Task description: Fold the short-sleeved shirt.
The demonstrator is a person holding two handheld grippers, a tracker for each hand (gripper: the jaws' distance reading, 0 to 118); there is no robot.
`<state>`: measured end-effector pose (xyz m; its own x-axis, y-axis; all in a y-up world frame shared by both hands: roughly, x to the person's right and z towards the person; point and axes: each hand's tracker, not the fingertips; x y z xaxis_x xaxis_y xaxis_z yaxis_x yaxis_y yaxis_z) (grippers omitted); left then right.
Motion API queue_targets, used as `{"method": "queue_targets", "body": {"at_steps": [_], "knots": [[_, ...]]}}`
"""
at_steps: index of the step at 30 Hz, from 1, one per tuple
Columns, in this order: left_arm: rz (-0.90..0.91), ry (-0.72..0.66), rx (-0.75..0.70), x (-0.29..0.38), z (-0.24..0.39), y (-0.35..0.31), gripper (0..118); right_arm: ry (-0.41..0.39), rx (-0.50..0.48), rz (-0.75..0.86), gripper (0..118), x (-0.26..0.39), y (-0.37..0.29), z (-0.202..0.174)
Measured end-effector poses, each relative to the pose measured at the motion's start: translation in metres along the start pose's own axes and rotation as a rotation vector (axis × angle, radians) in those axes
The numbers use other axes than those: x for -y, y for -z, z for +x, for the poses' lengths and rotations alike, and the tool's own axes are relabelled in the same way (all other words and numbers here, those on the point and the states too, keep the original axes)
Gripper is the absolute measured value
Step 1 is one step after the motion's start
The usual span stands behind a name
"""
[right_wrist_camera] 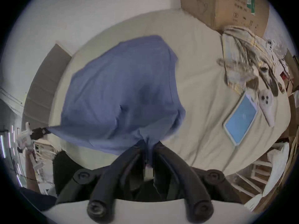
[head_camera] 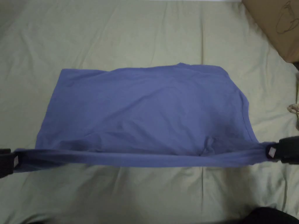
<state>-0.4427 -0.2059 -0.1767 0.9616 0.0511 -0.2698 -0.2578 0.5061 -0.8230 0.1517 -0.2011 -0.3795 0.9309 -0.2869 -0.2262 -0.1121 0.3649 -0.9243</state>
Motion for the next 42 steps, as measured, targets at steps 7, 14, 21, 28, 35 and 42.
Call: {"method": "queue_targets", "body": {"at_steps": [7,14,21,28,35,42], "knots": [[0.001,0.025,-0.007,-0.1,-0.003,0.087,4,0.044,0.057,0.028,9,-0.123,0.069,-0.001],[-0.077,0.018,-0.018,-0.131,-0.001,0.16,16,0.111,0.145,0.021,19,-0.157,0.154,-0.001],[0.08,-0.059,0.016,-0.112,-0.004,0.12,116,0.007,0.186,0.186,99,-0.12,0.122,-0.021],[0.134,-0.06,0.028,-0.055,0.002,0.051,71,-0.099,0.129,0.296,80,-0.047,0.06,-0.042],[0.108,-0.12,0.059,-0.023,-0.007,0.031,1,-0.033,0.025,0.3,0,-0.011,0.044,-0.042],[-0.031,-0.163,-0.047,-0.032,-0.037,0.101,68,-0.001,0.005,0.246,0,-0.013,0.054,-0.031]]}}
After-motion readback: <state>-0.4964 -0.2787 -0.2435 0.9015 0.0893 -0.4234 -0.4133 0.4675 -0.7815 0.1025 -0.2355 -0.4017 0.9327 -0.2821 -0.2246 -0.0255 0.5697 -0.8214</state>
